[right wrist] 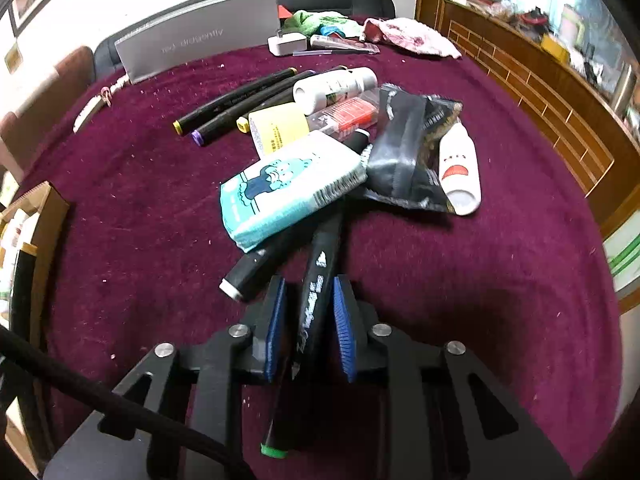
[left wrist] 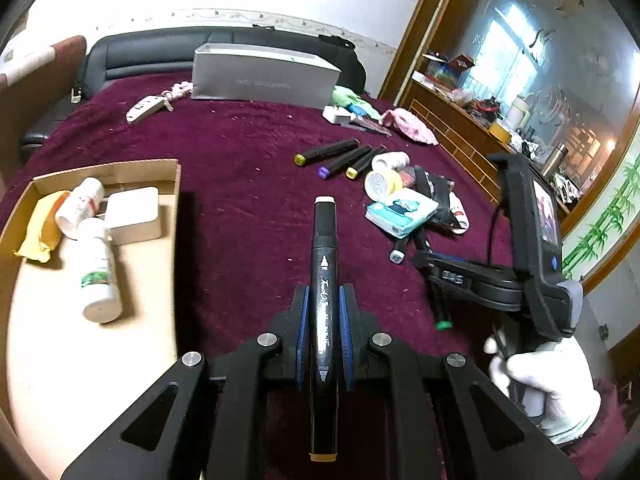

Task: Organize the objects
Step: 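Carry both black markers over the cardboard tray and lower them in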

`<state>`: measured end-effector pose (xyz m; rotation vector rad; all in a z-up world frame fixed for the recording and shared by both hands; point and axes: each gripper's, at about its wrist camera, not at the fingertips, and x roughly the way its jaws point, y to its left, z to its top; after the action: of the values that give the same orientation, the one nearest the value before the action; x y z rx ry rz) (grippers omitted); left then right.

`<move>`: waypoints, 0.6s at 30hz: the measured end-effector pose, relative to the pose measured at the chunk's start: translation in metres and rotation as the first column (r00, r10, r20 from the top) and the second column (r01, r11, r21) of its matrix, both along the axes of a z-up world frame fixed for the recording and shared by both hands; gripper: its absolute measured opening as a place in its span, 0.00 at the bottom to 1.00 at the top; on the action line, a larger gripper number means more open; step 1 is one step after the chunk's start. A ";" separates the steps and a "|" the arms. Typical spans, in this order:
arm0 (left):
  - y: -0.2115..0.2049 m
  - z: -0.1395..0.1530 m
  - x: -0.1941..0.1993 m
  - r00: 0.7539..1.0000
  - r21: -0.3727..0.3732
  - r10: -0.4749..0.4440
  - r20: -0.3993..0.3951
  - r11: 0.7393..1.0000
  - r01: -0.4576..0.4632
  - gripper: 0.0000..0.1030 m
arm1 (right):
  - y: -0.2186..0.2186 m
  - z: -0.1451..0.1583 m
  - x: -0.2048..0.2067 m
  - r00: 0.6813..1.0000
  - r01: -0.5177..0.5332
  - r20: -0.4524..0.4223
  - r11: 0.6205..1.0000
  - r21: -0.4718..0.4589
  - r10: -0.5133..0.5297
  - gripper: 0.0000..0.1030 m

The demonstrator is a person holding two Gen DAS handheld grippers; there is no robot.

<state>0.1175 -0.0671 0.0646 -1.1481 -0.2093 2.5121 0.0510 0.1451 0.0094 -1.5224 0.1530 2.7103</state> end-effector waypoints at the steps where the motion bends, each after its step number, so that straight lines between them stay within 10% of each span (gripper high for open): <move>1: -0.003 0.002 0.002 1.000 0.000 0.008 -0.006 1.000 -0.008 0.11 | 0.003 0.000 0.002 1.000 -0.001 0.002 1.000 -0.021 0.001 0.14; 18: -0.081 0.015 0.038 0.984 0.011 0.173 -0.042 0.985 -0.173 0.11 | 0.005 0.056 0.074 0.988 -0.148 -0.102 0.895 -0.422 0.115 0.12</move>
<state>0.1557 -0.1481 0.0794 -1.1152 -0.3194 2.6819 0.1245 0.1497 0.0654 -1.5708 0.7207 2.9861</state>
